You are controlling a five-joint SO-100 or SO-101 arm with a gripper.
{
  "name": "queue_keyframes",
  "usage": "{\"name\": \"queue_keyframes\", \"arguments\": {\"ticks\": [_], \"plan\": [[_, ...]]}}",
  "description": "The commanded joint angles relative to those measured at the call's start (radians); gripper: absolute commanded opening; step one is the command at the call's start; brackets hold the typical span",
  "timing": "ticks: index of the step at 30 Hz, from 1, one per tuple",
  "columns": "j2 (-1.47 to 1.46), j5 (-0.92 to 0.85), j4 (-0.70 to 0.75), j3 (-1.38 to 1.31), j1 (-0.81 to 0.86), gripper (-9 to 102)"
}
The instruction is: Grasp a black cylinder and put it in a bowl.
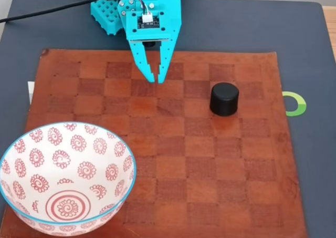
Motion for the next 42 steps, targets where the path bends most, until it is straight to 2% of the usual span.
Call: {"name": "queue_keyframes", "arguments": {"ticks": [1, 16, 42], "plan": [[0.049, 0.003, -0.011, -0.026, 0.000, 1], [0.049, 0.008, -0.011, -0.034, -0.002, 0], [0.028, 0.002, -0.021, -0.252, 0.000, 0]]}}
